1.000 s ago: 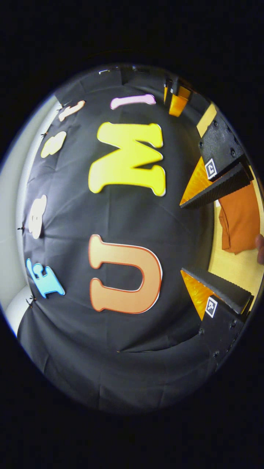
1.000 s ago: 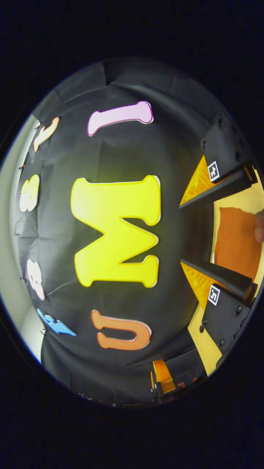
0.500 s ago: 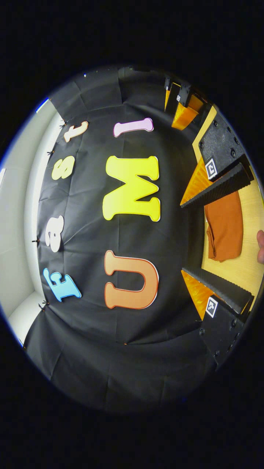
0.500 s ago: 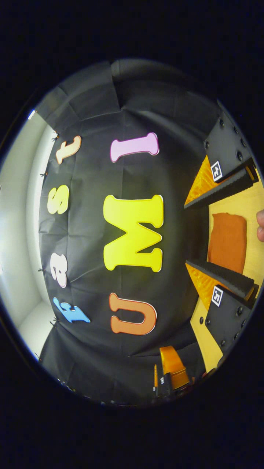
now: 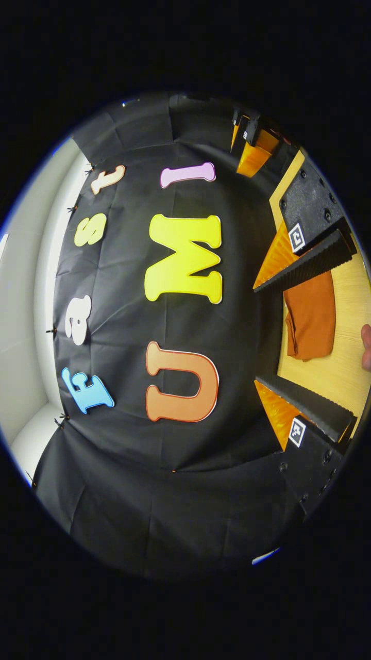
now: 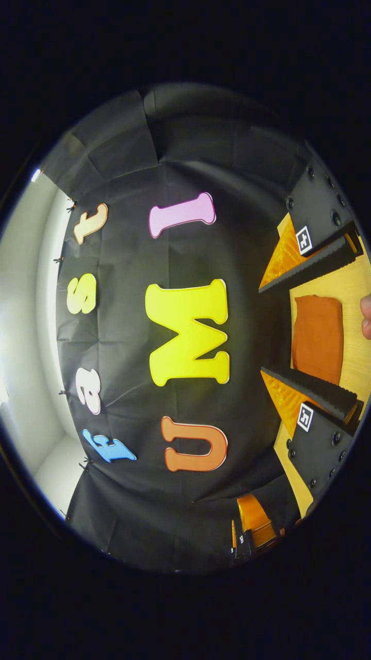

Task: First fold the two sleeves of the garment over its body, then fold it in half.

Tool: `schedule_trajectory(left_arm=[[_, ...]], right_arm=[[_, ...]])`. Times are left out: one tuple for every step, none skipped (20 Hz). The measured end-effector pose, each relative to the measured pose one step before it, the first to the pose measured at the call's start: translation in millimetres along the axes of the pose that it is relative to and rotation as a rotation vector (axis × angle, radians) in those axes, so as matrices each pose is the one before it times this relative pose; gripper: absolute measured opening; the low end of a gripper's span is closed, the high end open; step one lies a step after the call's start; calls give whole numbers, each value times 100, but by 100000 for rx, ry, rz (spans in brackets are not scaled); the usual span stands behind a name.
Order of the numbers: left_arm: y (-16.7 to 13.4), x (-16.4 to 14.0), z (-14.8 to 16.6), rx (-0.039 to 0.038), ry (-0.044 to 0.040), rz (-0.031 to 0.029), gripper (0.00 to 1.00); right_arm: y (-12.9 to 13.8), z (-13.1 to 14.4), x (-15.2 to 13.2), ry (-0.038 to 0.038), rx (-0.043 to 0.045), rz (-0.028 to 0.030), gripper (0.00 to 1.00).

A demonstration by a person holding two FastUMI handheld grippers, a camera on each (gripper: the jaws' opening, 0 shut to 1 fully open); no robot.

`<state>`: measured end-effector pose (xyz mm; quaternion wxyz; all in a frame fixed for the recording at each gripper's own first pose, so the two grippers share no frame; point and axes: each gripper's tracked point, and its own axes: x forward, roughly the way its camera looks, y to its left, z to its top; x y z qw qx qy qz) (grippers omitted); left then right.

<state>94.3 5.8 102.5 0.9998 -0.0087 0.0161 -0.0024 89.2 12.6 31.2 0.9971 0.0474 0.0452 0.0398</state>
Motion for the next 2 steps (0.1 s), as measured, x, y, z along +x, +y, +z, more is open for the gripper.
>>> schedule_trajectory(left_arm=[[231, -124, 1, 94, 346, 598, 100], [46, -103, 38, -278, 68, 214, 100]], right_arm=[[575, 109, 111, -374, 239, 1320, 88], [518, 285, 27, -652, -253, 1205, 88]])
